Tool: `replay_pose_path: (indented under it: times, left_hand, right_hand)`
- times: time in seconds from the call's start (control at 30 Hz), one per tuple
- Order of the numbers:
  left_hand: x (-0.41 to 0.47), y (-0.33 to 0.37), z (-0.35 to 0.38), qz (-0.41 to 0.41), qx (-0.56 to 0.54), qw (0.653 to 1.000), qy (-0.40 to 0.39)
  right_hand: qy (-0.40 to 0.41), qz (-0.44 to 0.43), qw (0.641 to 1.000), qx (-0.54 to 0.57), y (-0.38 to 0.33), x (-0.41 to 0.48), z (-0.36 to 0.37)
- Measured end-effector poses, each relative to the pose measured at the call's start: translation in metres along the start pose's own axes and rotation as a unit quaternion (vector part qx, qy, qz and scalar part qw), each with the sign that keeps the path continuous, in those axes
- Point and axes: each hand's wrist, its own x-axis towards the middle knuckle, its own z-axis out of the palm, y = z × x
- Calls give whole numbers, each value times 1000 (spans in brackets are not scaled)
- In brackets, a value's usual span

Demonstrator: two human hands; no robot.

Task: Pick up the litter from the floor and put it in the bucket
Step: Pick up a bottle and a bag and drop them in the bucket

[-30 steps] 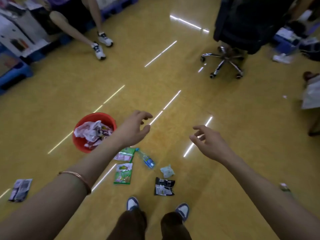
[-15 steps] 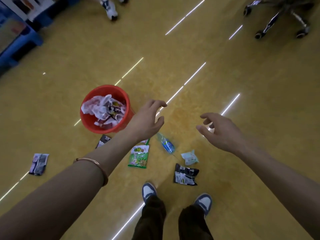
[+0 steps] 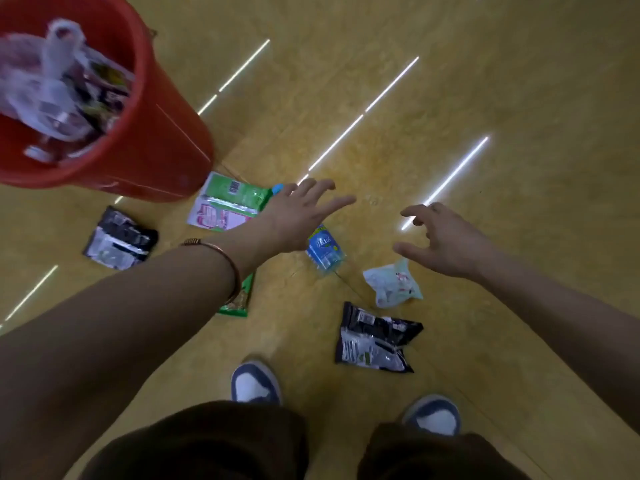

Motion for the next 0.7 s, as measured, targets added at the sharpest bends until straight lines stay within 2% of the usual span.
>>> replay_pose_path:
  times: [0.07,0.2,0.3,0.4,0.47,0.57,0.7]
  left_hand:
    - [21,-2,36,35,79,995,-45]
    - [51,4,87,86,170,975,-111]
    - [64,8,115,85,201,971,-102]
    - [69,12,133,63,165,983,-53]
    - [70,15,132,52,111,991,-48]
    - [67,18,122,41,37,998,-29]
    - [58,26,119,76,40,996,-5]
  right_hand:
    - [-7,2,1000,-13,20,26,25]
    - [-24,-12,999,-45,47,64,66]
    - [-54,-36,994,-88,57,68,88]
    - [-114,-55,980,-151,62,63,109]
    - [-133,-57,973,-177,63,58,121]
    - [-139,-67,966,-208,61,48,135]
    - [-121,-92,962,-226,57,43,151]
